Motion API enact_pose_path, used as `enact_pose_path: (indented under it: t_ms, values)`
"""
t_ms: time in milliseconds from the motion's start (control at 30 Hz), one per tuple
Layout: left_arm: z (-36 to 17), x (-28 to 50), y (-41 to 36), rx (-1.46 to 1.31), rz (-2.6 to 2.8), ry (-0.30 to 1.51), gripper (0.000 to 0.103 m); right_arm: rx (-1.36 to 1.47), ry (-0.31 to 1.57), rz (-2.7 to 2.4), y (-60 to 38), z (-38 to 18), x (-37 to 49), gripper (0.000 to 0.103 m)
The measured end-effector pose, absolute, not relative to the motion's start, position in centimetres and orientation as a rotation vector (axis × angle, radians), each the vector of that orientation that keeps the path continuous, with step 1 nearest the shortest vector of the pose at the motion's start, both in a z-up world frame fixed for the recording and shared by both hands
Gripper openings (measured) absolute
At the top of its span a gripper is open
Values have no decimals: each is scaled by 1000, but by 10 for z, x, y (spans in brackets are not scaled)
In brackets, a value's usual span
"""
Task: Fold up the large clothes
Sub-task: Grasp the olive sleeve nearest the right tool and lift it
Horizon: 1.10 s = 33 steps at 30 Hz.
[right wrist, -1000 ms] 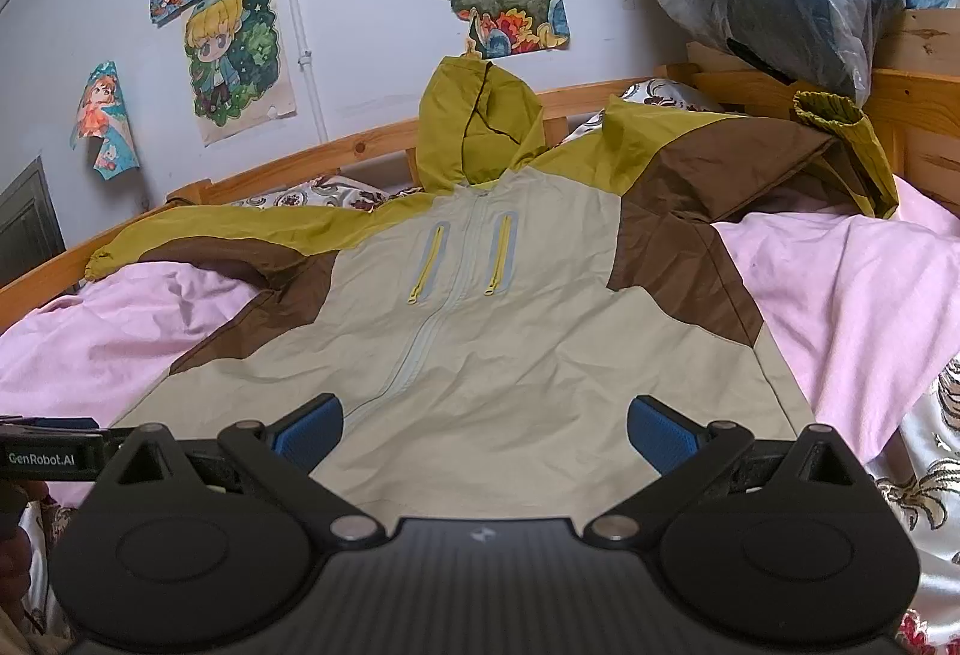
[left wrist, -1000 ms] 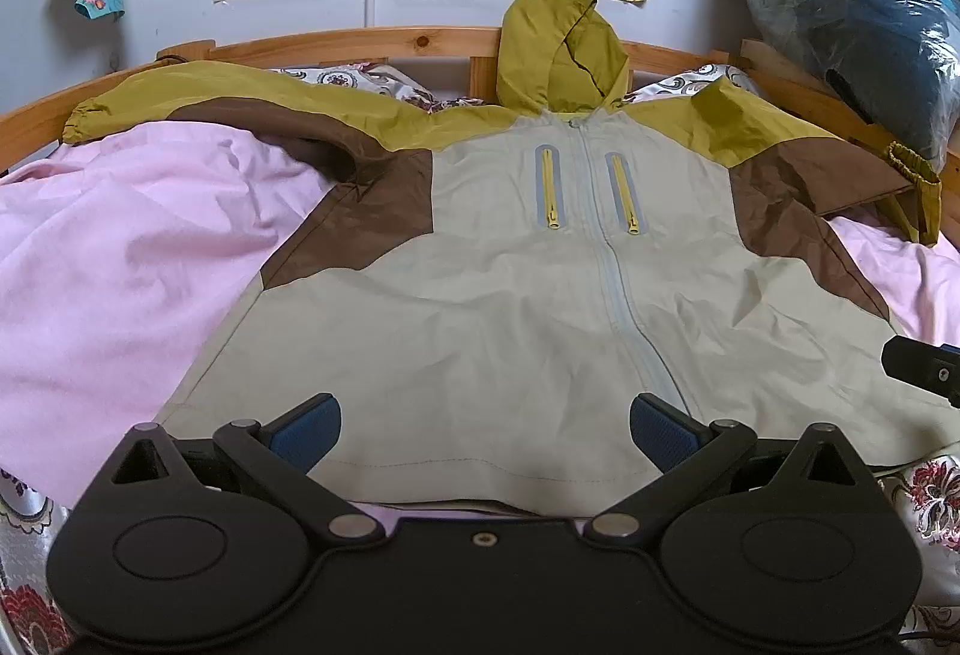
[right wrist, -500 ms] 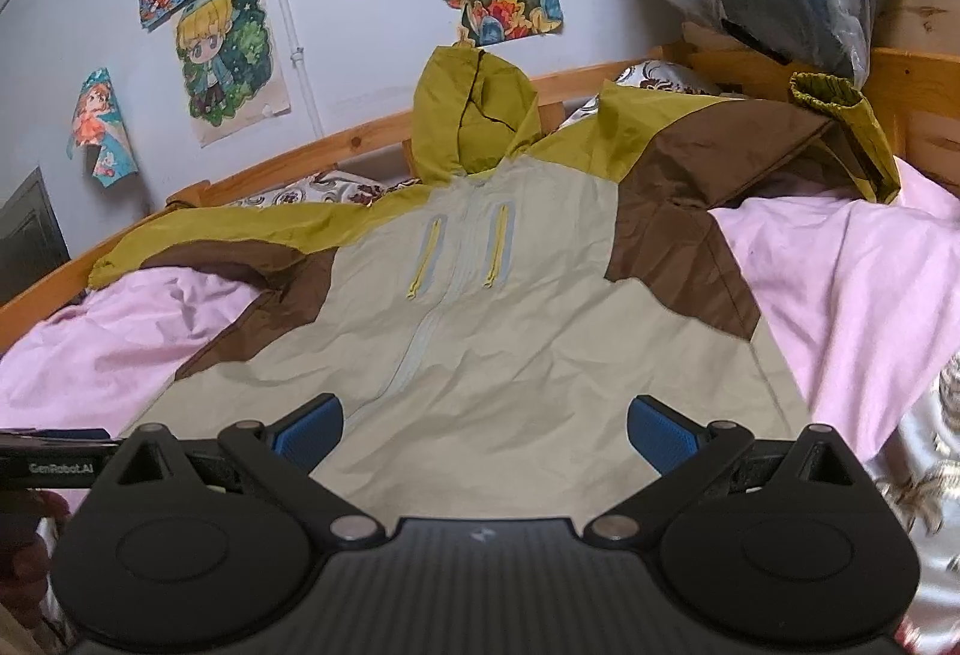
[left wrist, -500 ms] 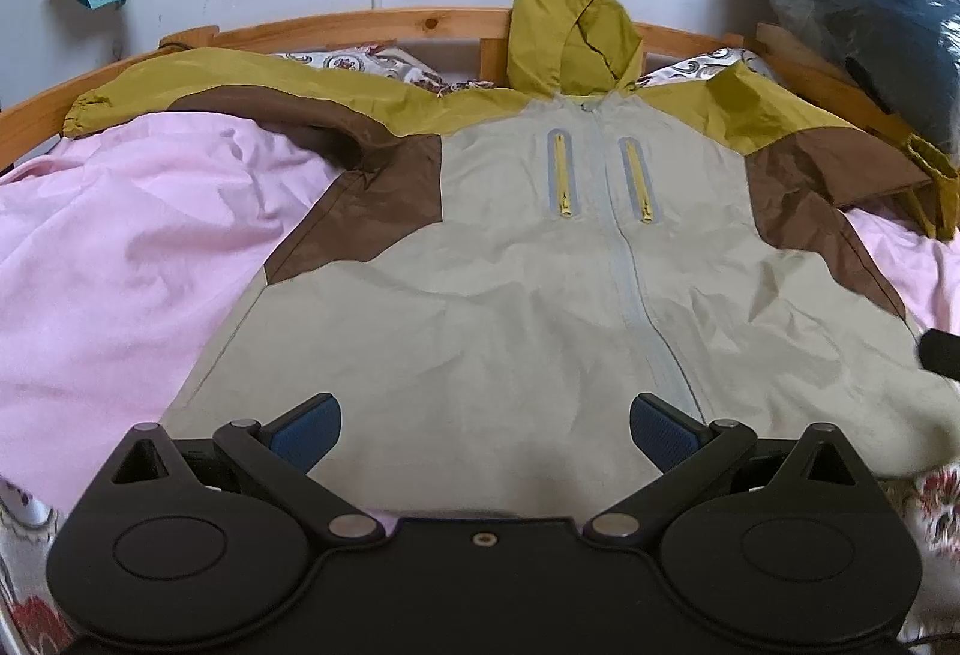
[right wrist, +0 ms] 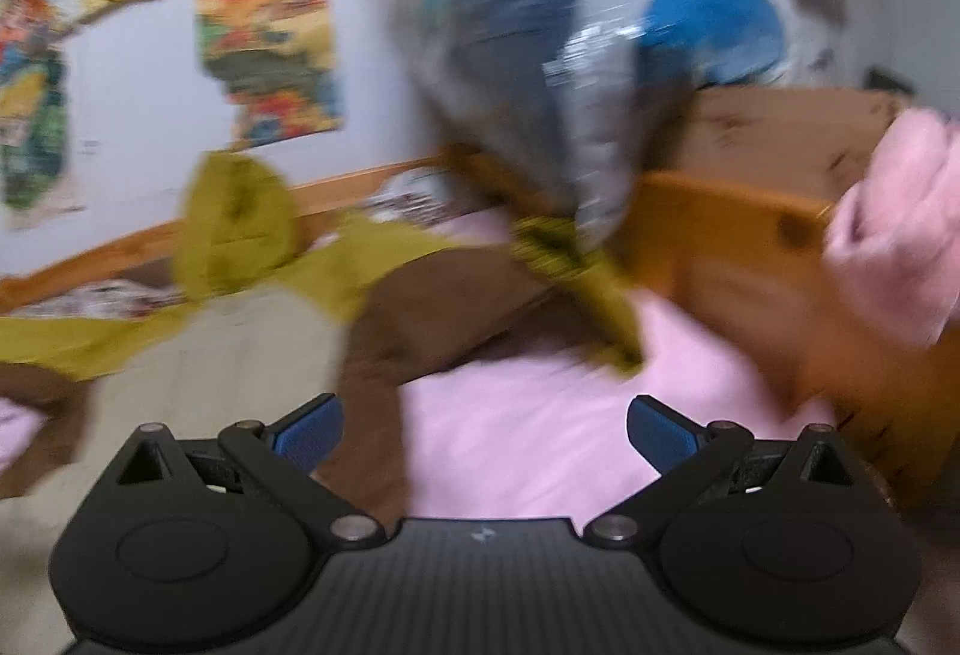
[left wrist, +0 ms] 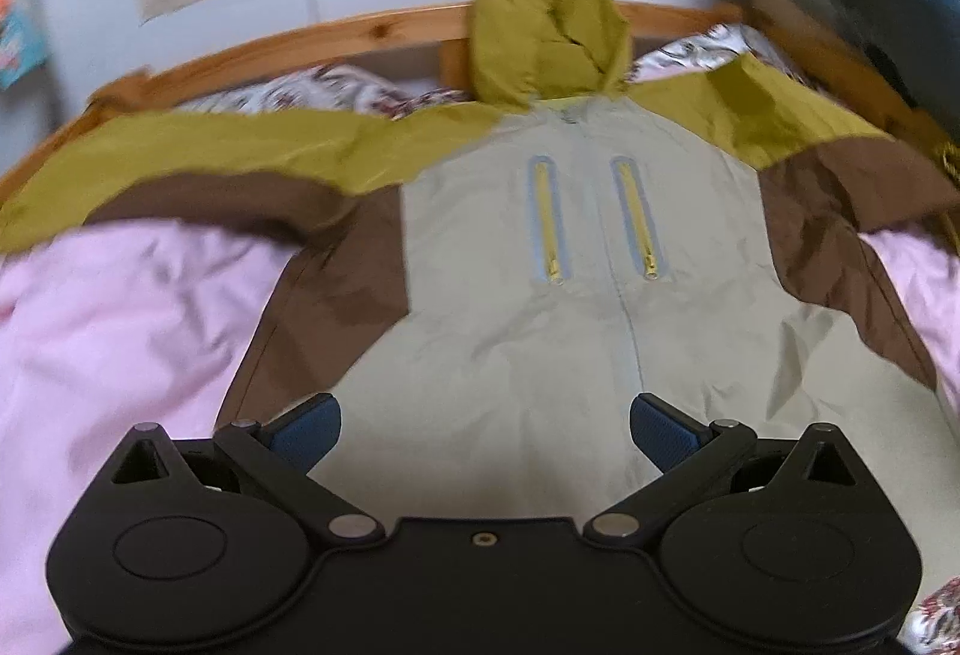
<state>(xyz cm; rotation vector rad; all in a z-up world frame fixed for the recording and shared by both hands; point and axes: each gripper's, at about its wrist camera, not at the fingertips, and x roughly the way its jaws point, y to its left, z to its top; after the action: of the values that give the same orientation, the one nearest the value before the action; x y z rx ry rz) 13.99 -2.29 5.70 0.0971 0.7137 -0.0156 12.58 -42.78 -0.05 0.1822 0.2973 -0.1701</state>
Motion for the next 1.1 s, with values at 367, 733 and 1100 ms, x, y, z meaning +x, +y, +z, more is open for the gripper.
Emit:
enact_pose_path:
  t_ms: [367,733,1100]
  values:
    - [21,193,-68,169,-179,712,102,32,299,-306,-464,2,238,80]
    - [4,196,-54,170,-207,746,102,-28,277,-234,-447,23,241,15]
    - [35,181,-23,117,-132,675,102,17,31,98,-375,124,202,9]
